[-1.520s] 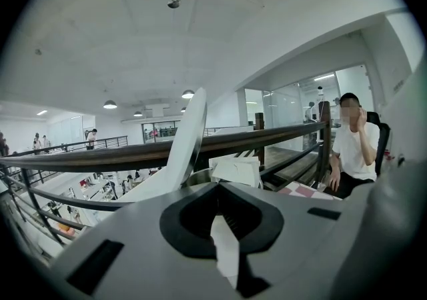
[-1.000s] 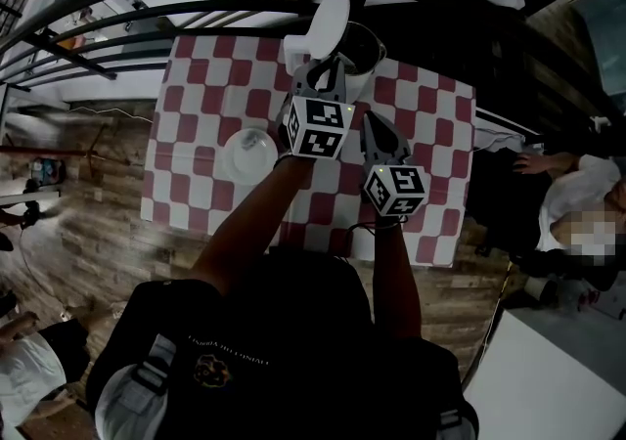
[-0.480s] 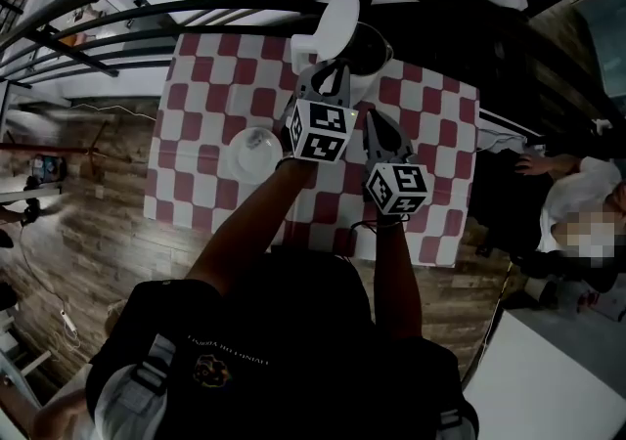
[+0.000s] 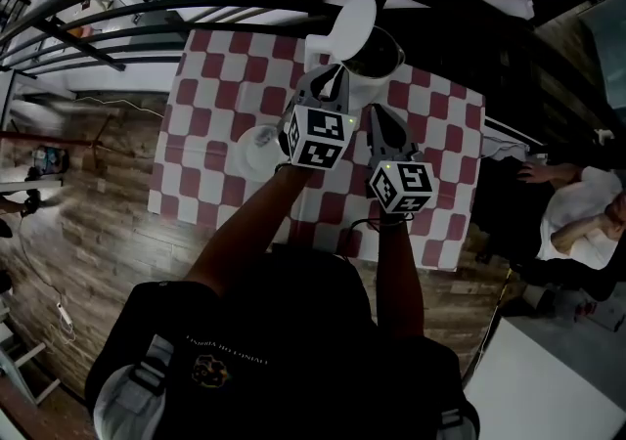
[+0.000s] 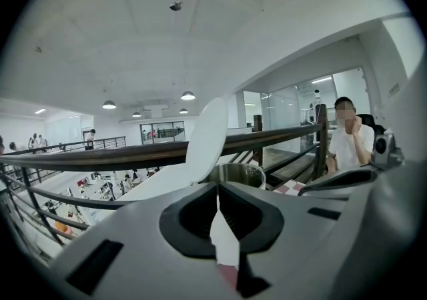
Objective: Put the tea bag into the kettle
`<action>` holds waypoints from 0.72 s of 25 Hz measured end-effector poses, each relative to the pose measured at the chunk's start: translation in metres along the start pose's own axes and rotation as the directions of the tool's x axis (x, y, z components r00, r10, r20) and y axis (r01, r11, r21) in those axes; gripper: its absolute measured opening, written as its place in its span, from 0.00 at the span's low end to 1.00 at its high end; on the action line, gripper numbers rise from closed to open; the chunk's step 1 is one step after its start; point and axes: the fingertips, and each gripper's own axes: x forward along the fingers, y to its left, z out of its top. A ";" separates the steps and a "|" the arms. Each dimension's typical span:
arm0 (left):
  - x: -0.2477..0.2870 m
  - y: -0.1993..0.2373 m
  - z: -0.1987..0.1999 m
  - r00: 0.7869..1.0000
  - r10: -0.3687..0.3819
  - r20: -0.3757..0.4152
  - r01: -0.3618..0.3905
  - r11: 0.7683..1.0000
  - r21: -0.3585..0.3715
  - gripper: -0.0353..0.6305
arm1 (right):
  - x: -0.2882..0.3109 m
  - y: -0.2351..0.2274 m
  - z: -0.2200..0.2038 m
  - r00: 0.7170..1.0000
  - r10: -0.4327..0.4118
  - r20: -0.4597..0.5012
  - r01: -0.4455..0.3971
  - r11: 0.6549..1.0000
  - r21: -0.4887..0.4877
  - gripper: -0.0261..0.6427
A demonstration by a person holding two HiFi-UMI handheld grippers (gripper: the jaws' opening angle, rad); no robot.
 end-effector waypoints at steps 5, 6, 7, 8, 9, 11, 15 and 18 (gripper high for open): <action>-0.015 0.017 0.003 1.000 0.025 0.010 -0.025 1.000 -0.012 0.06 | 0.009 0.014 0.024 0.999 0.031 0.038 -0.030 0.999 -0.036 0.06; -0.018 0.021 0.005 0.999 0.029 0.014 -0.029 0.999 -0.013 0.06 | 0.012 0.017 0.030 0.998 0.039 0.048 -0.037 0.998 -0.045 0.06; -0.020 0.024 0.007 0.999 0.034 0.018 -0.034 0.999 -0.014 0.06 | 0.015 0.019 0.036 0.997 0.046 0.057 -0.043 0.998 -0.054 0.06; -0.022 0.027 0.008 0.999 0.040 0.022 -0.039 0.999 -0.014 0.06 | 0.019 0.021 0.043 0.996 0.053 0.066 -0.049 0.997 -0.062 0.06; -0.024 0.031 0.010 0.999 0.045 0.023 -0.045 0.999 -0.015 0.06 | 0.023 0.023 0.049 0.995 0.059 0.074 -0.054 0.996 -0.070 0.06; -0.028 0.038 0.010 0.998 0.055 0.022 -0.055 0.998 -0.019 0.06 | 0.031 0.027 0.061 0.993 0.072 0.090 -0.064 0.994 -0.084 0.06; -0.032 0.048 0.010 0.997 0.068 0.020 -0.068 0.997 -0.031 0.06 | 0.043 0.036 0.083 0.988 0.102 0.118 -0.088 0.989 -0.117 0.06; -0.034 0.058 0.014 0.996 0.082 0.025 -0.081 0.996 -0.035 0.06 | 0.050 0.042 0.097 0.984 0.123 0.132 -0.105 0.985 -0.140 0.06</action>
